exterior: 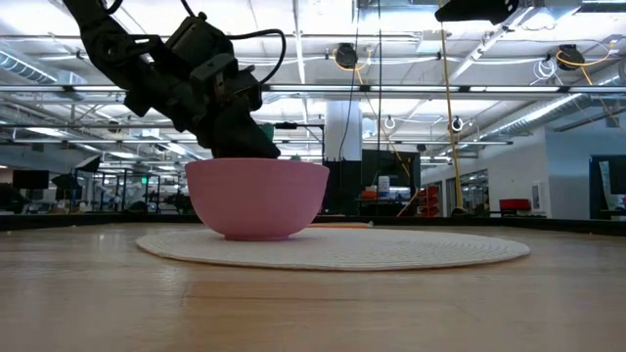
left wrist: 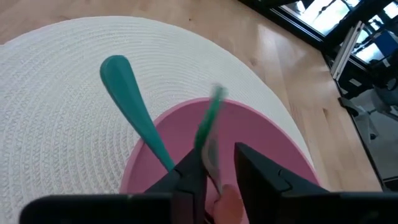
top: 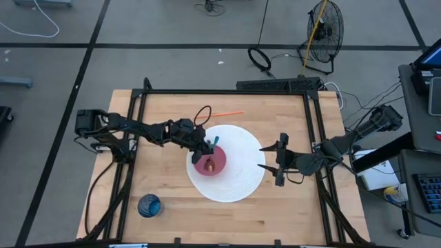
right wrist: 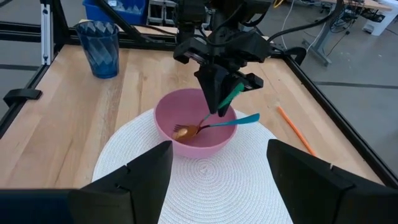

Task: Pick & Place Utensil
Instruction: Put the green spoon into the pink bowl

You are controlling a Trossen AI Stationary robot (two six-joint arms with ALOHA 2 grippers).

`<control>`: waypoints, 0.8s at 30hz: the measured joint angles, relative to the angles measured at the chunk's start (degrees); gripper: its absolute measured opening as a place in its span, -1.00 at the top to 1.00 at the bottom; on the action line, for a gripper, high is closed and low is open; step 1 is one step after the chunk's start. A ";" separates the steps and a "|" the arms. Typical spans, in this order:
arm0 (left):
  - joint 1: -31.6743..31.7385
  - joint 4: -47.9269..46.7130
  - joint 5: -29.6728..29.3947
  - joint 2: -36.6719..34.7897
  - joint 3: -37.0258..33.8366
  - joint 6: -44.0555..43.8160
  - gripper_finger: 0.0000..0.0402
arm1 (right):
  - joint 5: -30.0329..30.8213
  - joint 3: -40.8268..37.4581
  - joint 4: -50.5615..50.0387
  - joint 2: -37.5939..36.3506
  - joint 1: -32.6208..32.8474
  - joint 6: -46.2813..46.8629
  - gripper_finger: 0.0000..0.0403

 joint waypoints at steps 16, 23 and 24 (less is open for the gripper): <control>0.00 0.66 -0.31 -0.02 0.00 1.61 0.34 | -0.10 0.00 -0.02 0.00 0.00 0.26 -0.27; -0.01 -0.73 -6.28 -0.02 0.00 1.65 0.33 | -0.20 0.01 -0.02 0.02 0.00 0.28 -0.27; 0.00 -1.25 -7.34 -0.02 0.00 1.70 0.33 | -0.20 0.02 -0.02 0.02 0.00 0.28 -0.27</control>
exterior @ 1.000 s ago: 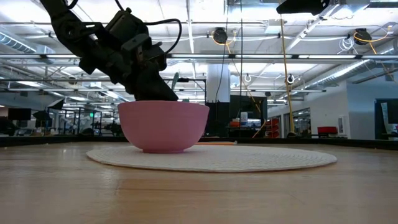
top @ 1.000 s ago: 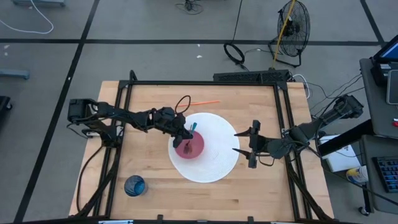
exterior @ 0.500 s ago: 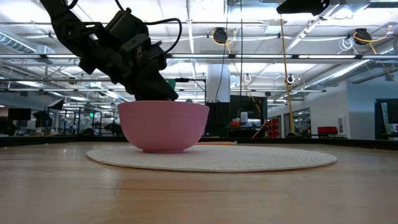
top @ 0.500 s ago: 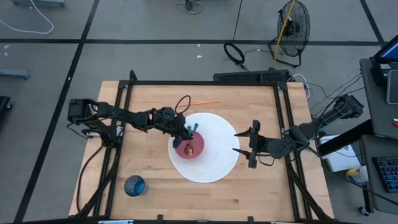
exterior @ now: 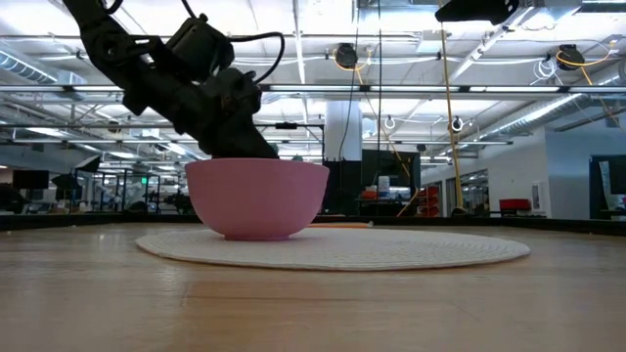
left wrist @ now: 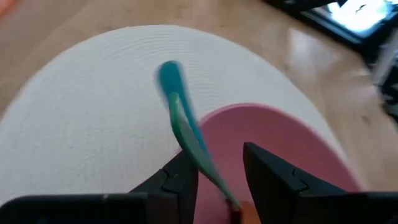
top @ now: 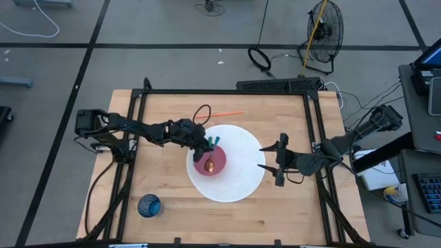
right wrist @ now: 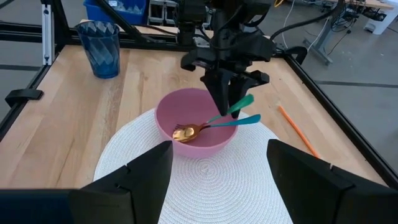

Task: Pick & Place Utensil
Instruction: Put the green spoon into the pink bowl

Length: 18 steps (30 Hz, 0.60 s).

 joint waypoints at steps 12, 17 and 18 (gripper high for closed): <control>-0.04 -1.80 -2.63 -0.24 0.00 1.34 0.33 | -0.02 0.00 -0.02 0.02 0.00 0.08 -0.27; -0.27 -2.23 -2.82 -2.09 -0.04 1.84 0.33 | -0.04 0.00 -0.02 0.02 0.00 0.64 -0.27; -0.48 -2.22 -3.31 -2.61 -0.02 2.04 0.33 | -0.04 0.00 -0.02 0.02 0.00 0.66 -0.27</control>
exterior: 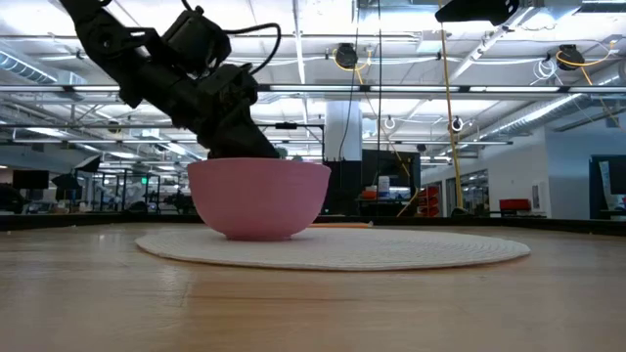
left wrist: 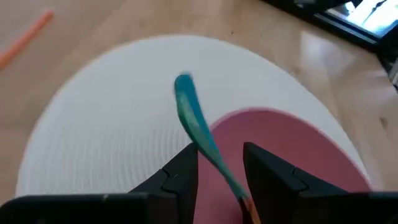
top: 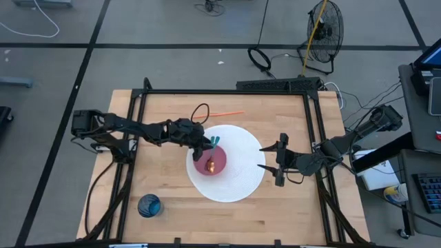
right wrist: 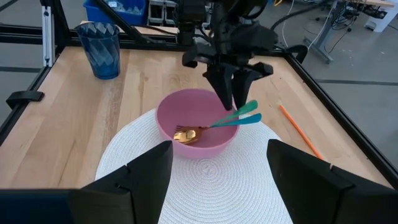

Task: Pick & Place Utensil
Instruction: Put the green spoon into the pink bowl, then put the blue glass on the white placemat to the right of the pink bowl

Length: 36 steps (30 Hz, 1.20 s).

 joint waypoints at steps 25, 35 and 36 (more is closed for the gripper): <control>-13.28 -37.53 -13.79 -41.93 0.00 1.06 0.33 | -3.02 0.00 -1.48 0.04 0.02 0.09 -0.27; -26.89 -56.95 -15.32 -48.20 0.02 -9.94 0.33 | -3.02 -4.08 -0.01 0.04 0.00 -0.73 -0.27; -28.33 -58.38 -15.32 -47.68 0.02 -11.20 0.33 | -3.02 -4.38 0.14 0.04 0.00 -0.71 -0.27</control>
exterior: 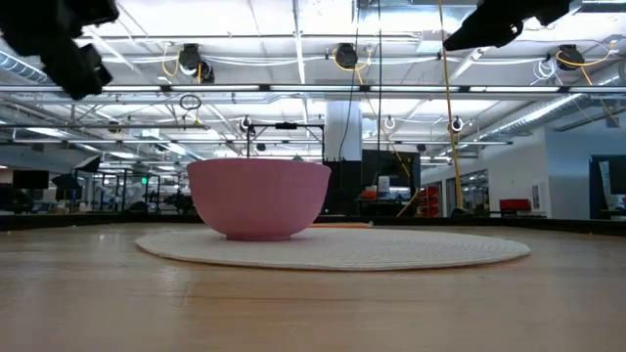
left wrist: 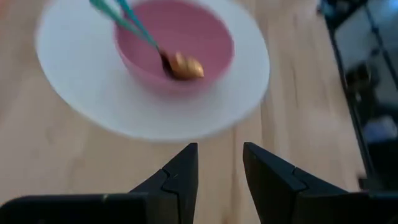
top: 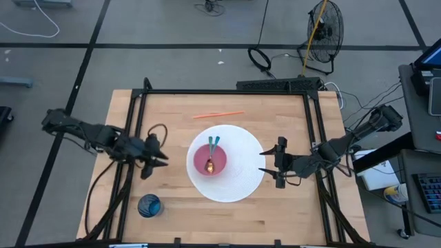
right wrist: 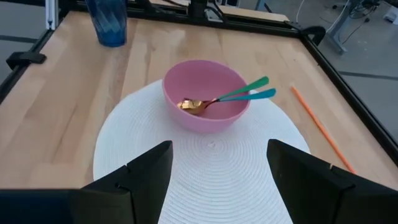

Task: Pick & Place Utensil
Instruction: Put the blue glass on the white placemat to the right of the pink bowl

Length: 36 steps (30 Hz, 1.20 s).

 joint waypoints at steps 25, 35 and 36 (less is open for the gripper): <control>-26.87 -3.73 4.66 12.37 3.74 -23.69 0.34 | 0.18 -0.19 7.23 -0.02 0.00 -0.88 -0.27; -30.90 -0.45 4.50 17.80 3.78 -30.09 0.34 | 0.24 -0.19 7.23 -0.02 0.00 -1.06 -0.27; -30.90 -0.60 4.52 18.38 3.78 -30.67 0.34 | 0.24 -0.19 7.23 -0.02 0.00 -1.05 -0.27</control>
